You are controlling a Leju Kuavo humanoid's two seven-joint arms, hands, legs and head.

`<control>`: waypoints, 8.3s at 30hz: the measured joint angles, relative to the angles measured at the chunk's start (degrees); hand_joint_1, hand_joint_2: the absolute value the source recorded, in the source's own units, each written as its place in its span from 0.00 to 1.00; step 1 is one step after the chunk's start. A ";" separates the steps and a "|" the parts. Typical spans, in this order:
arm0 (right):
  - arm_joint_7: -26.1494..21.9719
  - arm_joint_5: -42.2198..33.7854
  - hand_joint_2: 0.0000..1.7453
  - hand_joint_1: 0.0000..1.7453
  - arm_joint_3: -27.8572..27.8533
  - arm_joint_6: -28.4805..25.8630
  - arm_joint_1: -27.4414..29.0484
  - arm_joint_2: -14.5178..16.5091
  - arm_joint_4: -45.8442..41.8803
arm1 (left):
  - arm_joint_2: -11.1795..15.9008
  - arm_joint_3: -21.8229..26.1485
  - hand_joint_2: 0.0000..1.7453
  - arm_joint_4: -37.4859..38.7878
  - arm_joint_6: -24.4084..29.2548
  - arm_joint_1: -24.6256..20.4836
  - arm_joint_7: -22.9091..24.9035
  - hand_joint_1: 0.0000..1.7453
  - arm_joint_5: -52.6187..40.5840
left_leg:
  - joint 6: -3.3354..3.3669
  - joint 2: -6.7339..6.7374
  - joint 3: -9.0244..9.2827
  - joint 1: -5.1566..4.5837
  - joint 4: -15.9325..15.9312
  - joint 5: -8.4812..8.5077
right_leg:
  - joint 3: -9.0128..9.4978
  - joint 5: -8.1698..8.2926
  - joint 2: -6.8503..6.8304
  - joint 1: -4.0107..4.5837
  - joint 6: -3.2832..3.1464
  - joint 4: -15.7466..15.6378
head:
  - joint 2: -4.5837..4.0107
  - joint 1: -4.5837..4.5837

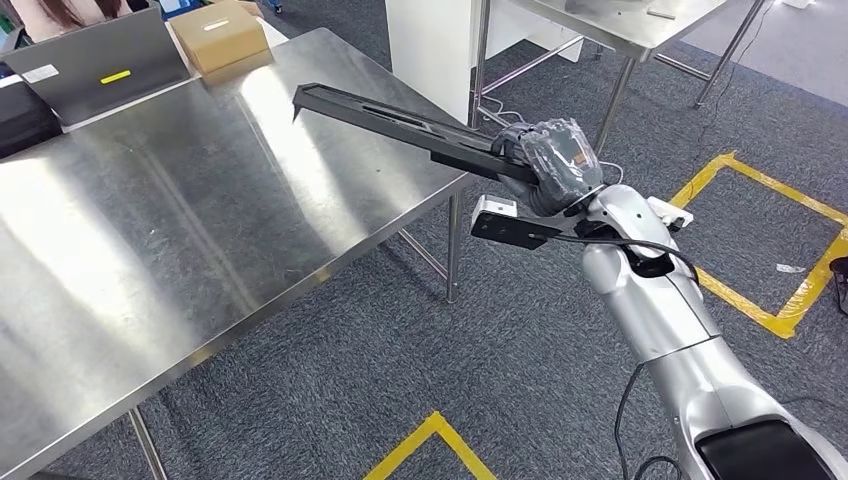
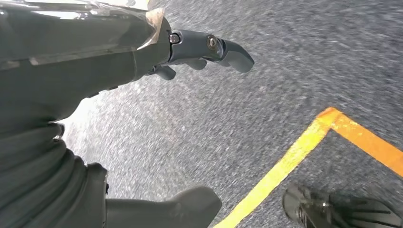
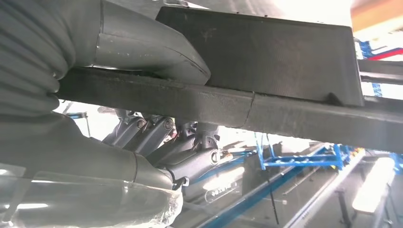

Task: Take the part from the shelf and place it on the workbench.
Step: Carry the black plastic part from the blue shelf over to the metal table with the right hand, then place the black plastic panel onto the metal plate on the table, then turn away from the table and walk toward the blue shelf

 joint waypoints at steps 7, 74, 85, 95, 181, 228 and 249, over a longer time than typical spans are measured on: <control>0.03 -0.04 1.00 1.00 -0.28 -0.18 0.00 -0.27 1.09 | -0.03 0.01 1.00 0.03 -1.10 -0.29 -0.19 0.00 -0.31 | 0.75 4.99 -1.82 -0.40 6.52 -2.35 | 0.16 -0.33 -5.10 1.50 -1.06 -0.03 | 0.00 -0.26; -2.90 13.90 1.00 1.00 -1.63 -7.75 -14.69 5.47 40.75 | -2.51 12.89 1.00 -0.39 -8.04 -2.25 -40.38 0.00 9.01 | 2.61 6.37 1.72 -1.60 -2.78 0.94 | 0.50 -0.75 -7.86 1.74 0.51 -0.55 | 0.00 -0.80; 4.10 17.78 0.00 0.00 -1.62 -8.52 -15.45 2.33 42.61 | -2.78 13.20 1.00 -0.38 -8.26 -2.15 -40.35 0.00 8.92 | 3.37 -0.12 2.45 -1.06 -3.21 1.20 | -2.85 0.05 -1.18 0.71 2.59 2.39 | 0.00 -0.19; 4.33 18.64 0.00 0.00 -2.64 -8.98 -16.18 -0.45 43.93 | -2.57 13.48 0.00 -0.37 -9.45 -1.80 -39.51 0.00 8.54 | 3.80 0.27 2.56 -1.38 -3.22 0.98 | -1.26 1.24 -0.19 0.92 1.32 -0.77 | 0.00 -0.22; -12.04 35.10 0.00 0.00 -78.17 -33.05 62.32 26.83 -29.68 | -7.28 25.80 0.00 -0.32 -3.43 -0.86 -37.33 0.00 12.35 | 3.06 0.21 4.65 -2.06 -3.37 -1.01 | 0.50 -0.53 -0.42 1.23 1.08 -1.47 | 0.00 -0.21; 14.57 26.35 1.00 0.00 -99.32 -6.57 44.66 15.60 51.40 | -3.21 14.72 0.00 -0.32 -6.18 -1.42 -23.47 0.00 -5.12 | 3.09 0.26 5.10 -2.08 -3.36 -1.31 | 1.53 -0.78 -0.33 1.20 1.10 -1.62 | 0.00 -0.20; 14.48 26.27 1.00 0.00 -99.05 -7.65 44.68 15.52 51.62 | -3.37 14.76 0.00 -0.30 -6.00 -1.36 -22.94 0.00 -5.13 | 4.50 2.36 6.19 -1.44 -4.74 -0.92 | -4.19 -6.50 -0.93 0.79 2.00 11.34 | 0.00 0.14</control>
